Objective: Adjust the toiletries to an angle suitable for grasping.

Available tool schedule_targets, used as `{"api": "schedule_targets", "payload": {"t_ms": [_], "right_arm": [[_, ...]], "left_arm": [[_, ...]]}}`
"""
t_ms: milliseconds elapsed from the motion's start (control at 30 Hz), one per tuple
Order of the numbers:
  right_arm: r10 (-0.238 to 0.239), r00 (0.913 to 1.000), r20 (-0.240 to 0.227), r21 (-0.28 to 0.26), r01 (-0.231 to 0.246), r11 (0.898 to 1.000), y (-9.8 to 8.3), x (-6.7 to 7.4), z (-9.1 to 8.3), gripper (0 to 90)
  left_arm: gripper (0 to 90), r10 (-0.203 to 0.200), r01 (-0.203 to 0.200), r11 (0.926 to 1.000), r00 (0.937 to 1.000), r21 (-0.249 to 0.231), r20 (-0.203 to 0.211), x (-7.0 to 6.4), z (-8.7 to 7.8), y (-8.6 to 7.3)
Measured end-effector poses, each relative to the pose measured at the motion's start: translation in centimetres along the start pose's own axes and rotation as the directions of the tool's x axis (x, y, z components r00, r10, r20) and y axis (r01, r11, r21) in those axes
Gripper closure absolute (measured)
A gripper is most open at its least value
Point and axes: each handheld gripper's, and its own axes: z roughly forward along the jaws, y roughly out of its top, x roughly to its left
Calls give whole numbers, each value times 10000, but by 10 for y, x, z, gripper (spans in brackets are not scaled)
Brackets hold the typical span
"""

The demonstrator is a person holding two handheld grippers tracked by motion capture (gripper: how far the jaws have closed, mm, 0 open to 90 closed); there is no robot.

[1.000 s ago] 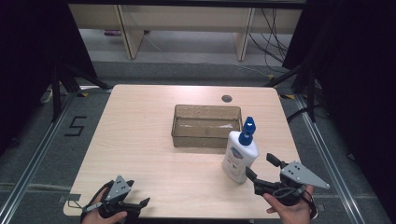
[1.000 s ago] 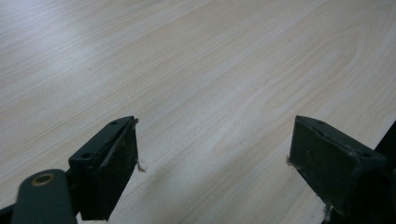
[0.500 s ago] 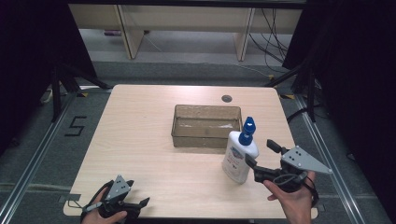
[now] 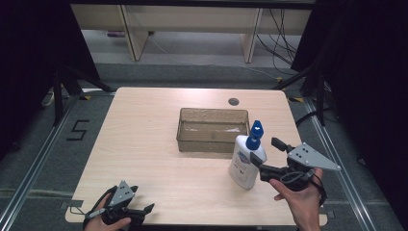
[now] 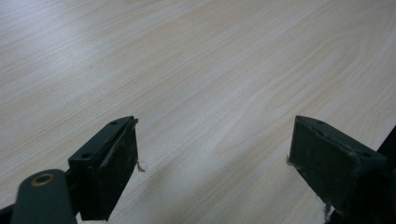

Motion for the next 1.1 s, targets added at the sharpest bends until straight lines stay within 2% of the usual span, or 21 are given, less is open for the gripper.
{"api": "schedule_targets", "payload": {"t_ms": [33,67,167,233,300,367,400,467,500,533,600,633,733,767,867,900,933,1000,1033,1067,1100], "right_arm": [[-78,9999,-76,-29,78,10000,2,-1,2,179],[96,9999,-128,12,-96,10000,3,1,3,183],[117,9998,-172,-46,-117,9999,6,-1,8,196],[148,9996,-239,-101,-150,9998,7,-1,11,205],[415,9987,-305,68,-413,9991,8,0,12,223],[116,9997,-223,-103,-118,9999,8,-3,15,231],[284,9992,-279,42,-283,9996,9,-2,15,236],[152,9994,-319,-110,-156,9998,9,-3,19,245],[384,9984,-417,-15,-385,9993,9,-3,20,247],[325,9990,-317,19,-325,9995,10,-3,22,258],[406,9983,-413,51,-404,9992,10,-2,24,262],[94,9994,-334,-141,-99,9999,10,-4,25,268],[198,9991,-365,-86,-201,9998,11,-3,28,288],[477,9979,-449,94,-473,9988,11,-2,28,300],[366,9980,-510,-11,-367,9993,11,-3,31,346],[98,9991,-413,-204,-106,9997,11,-5,33,368],[69,9993,-365,-182,-76,9998,11,-5,33,395],[212,9990,-388,-94,-215,9997,10,-5,33,430],[192,9990,-403,-247,-202,9995,10,-5,34,450],[362,9980,-514,-101,-367,9993,10,-5,34,470],[114,9992,-382,-256,-124,9996,10,-7,34,483]], "left_arm": [[149,3,-3,10000,10000,33,37,0,0,0],[149,-9,9,10000,10000,4,27,0,0,0],[149,-8,8,10000,10000,-35,-19,0,0,0],[149,152,-151,9998,9998,89,-107,1,-1,0],[149,163,-162,9998,9998,90,-113,1,-1,0],[149,165,-164,9998,9998,85,-111,1,-1,0],[149,155,-154,9998,9998,88,-102,1,-1,0],[149,97,-97,9999,9999,36,-61,0,-1,0],[149,139,-138,9999,9999,73,-100,1,-1,0],[149,148,-147,9999,9998,78,-102,1,-1,0],[149,145,-144,9999,9998,82,-96,1,-1,0],[149,125,-125,9999,9999,59,-78,1,-1,0],[149,97,-96,9999,9999,63,-66,0,-1,0],[149,148,-148,9999,9999,43,-74,1,-1,0],[149,21,-21,10000,10000,-10,56,0,-1,0],[149,157,-158,9998,9999,131,54,1,-2,1],[149,-3,3,9999,10000,-102,-5,0,0,0],[149,1,-1,10000,10000,-36,26,-1,-1,0],[149,81,-81,10000,10000,40,14,0,-1,0],[149,13,-13,10000,10000,-16,18,0,-1,0],[149,83,-83,10000,10000,42,11,0,-1,0]]}}
